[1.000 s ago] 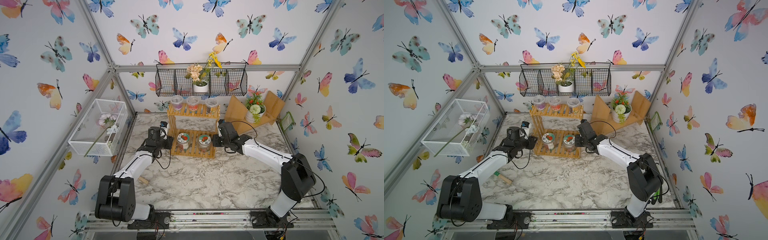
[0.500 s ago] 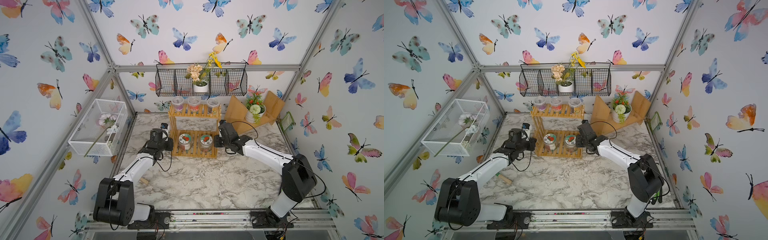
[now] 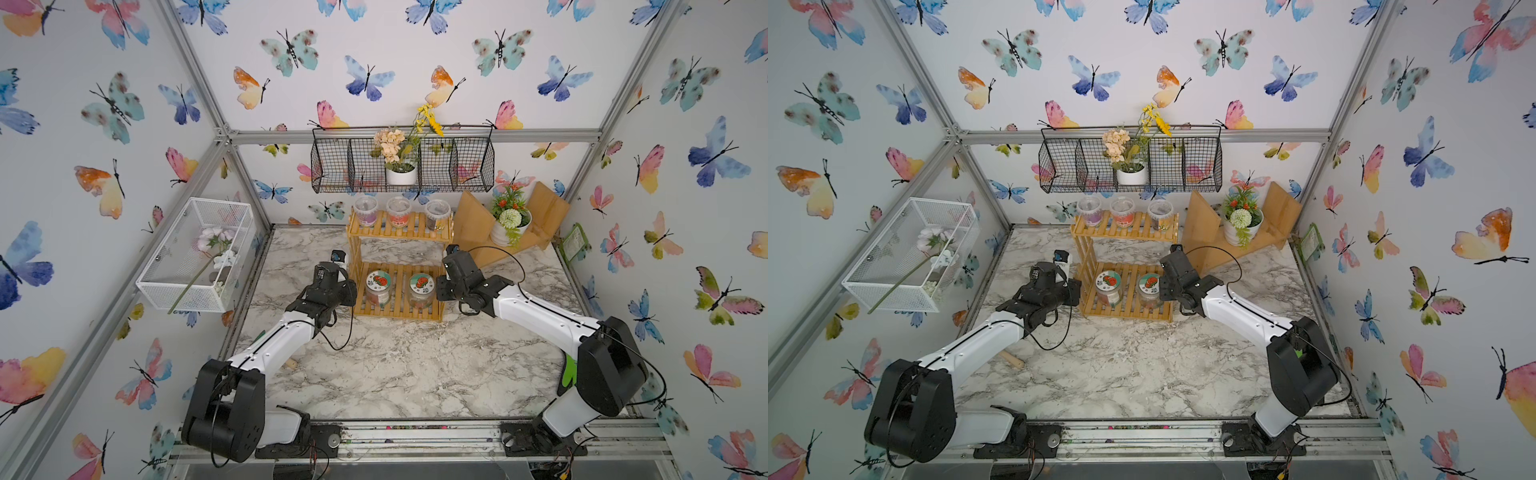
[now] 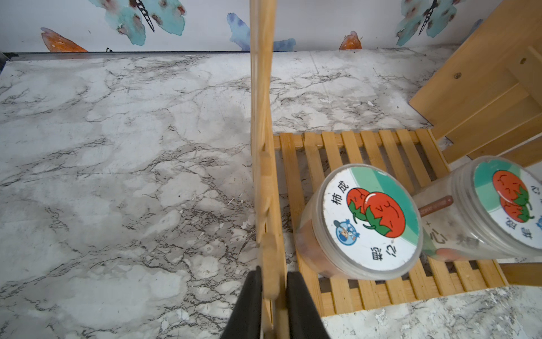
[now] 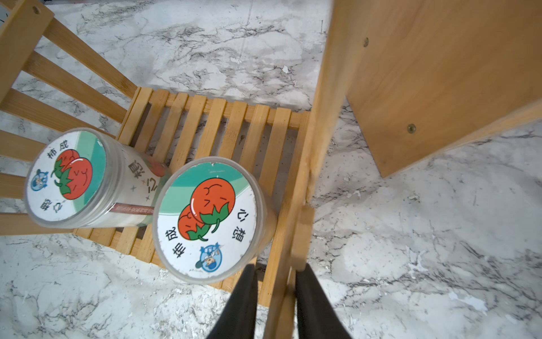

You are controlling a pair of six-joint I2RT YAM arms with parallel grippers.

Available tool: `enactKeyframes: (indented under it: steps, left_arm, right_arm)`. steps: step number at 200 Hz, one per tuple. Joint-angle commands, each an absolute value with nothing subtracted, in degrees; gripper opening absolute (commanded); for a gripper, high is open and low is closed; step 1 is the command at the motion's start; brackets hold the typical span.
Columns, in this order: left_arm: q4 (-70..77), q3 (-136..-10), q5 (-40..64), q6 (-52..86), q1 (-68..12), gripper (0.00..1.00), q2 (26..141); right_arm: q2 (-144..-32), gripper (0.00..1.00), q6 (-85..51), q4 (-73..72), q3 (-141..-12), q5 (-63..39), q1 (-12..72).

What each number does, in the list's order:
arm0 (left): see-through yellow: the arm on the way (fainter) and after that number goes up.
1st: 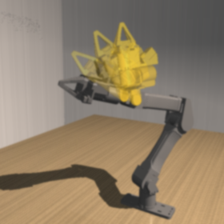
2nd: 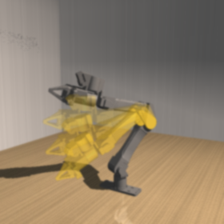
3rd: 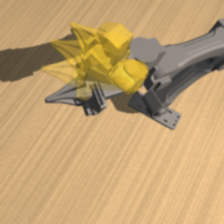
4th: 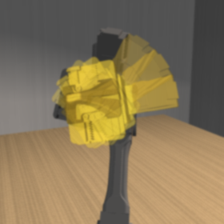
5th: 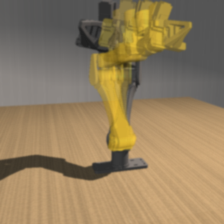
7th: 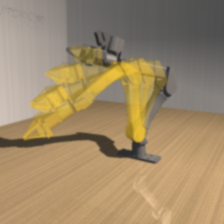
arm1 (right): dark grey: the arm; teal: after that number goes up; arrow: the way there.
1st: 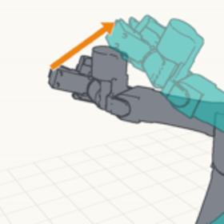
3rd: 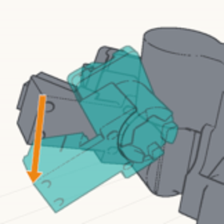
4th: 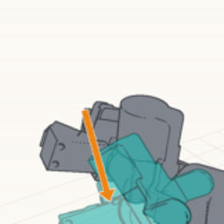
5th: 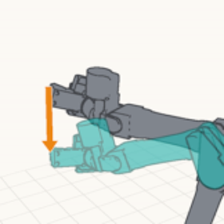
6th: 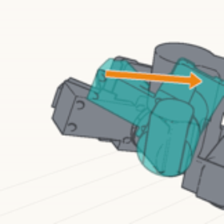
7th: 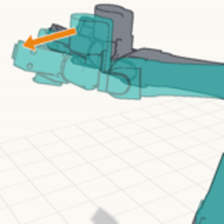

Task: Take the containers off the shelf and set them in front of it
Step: Move the shelf to the center of the board.

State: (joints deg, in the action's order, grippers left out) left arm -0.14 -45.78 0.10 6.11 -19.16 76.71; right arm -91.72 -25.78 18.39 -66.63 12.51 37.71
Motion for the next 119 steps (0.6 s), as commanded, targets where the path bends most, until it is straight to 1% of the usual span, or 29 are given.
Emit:
enactKeyframes:
  steps: [1, 35, 89, 106, 119]
  left_arm:
    - [-2.8, -44.3, 4.1, 4.6, -22.1, 0.17, 75.1]
    - [-2.7, -43.9, 3.4, 5.6, -24.0, 0.17, 74.9]
    - [-2.7, -43.6, 2.0, 6.6, -26.2, 0.17, 74.7]
    - [-2.7, -43.5, 1.5, 6.8, -26.3, 0.18, 74.4]
    - [-2.9, -43.5, 1.0, 6.7, -26.3, 0.22, 74.2]
  right_arm:
    - [-90.6, 0.26, -22.7, 22.6, -64.4, 18.4, 34.0]
    - [-90.1, 0.27, -18.9, 21.2, -63.6, 17.6, 31.1]
    - [-90.9, 0.31, -16.7, 20.7, -63.8, 17.5, 30.6]
    - [-90.6, 0.35, -16.4, 20.4, -63.5, 16.7, 30.6]
    - [-90.2, 0.43, -15.9, 20.4, -63.6, 15.9, 30.6]
